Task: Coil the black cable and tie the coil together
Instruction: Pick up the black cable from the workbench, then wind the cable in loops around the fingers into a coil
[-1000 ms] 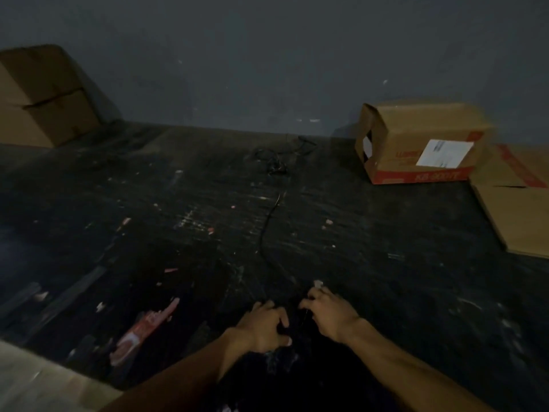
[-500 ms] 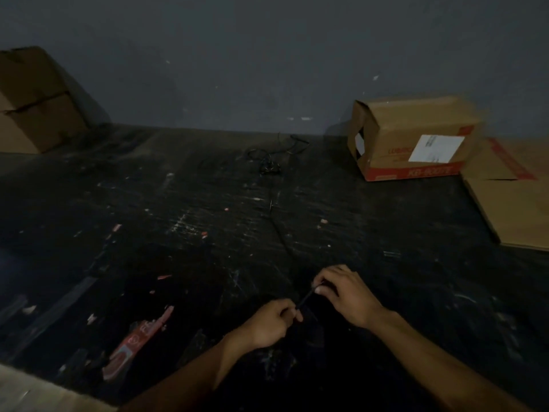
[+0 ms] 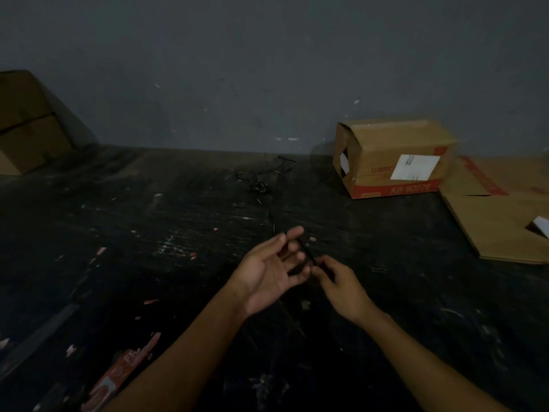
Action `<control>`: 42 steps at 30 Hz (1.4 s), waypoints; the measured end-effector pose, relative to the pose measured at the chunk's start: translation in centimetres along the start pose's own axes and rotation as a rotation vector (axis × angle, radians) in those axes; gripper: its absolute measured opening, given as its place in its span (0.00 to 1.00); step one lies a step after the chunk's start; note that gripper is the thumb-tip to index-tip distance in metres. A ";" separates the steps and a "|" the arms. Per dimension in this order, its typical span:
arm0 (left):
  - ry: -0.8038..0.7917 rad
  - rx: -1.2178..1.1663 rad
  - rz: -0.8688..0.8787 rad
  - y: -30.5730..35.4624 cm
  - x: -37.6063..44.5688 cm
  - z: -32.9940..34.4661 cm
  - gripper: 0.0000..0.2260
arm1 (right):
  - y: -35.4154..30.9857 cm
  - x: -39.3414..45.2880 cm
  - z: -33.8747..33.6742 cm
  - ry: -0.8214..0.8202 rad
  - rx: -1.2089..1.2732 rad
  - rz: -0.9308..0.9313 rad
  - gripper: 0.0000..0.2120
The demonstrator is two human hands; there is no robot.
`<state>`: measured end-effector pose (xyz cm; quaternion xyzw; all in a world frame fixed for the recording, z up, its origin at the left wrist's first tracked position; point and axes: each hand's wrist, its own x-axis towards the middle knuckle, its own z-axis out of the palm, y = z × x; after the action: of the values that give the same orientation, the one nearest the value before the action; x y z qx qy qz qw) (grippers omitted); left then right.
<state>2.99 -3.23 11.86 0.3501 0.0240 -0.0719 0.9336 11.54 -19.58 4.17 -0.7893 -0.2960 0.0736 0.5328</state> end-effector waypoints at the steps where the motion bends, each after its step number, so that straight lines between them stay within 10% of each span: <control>1: -0.024 -0.004 0.041 0.6 0.2 0.3 0.12 | -0.4 0.0 0.2 -0.001 0.022 -0.009 0.08; 14: 0.122 0.281 0.256 7.2 6.1 0.3 0.14 | -3.8 0.0 -0.6 -0.386 -0.340 -0.059 0.11; 31: -0.142 0.754 -0.238 2.9 6.5 2.4 0.16 | -15.3 5.4 -13.9 -0.089 -0.819 -0.334 0.07; 42: -0.444 0.537 -0.338 3.4 4.9 5.7 0.17 | -13.7 6.8 -16.3 -0.011 -0.562 -0.317 0.04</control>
<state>8.36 -5.01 17.91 0.5492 -0.1413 -0.3025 0.7661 18.82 -25.34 24.57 -0.8492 -0.4270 -0.0908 0.2971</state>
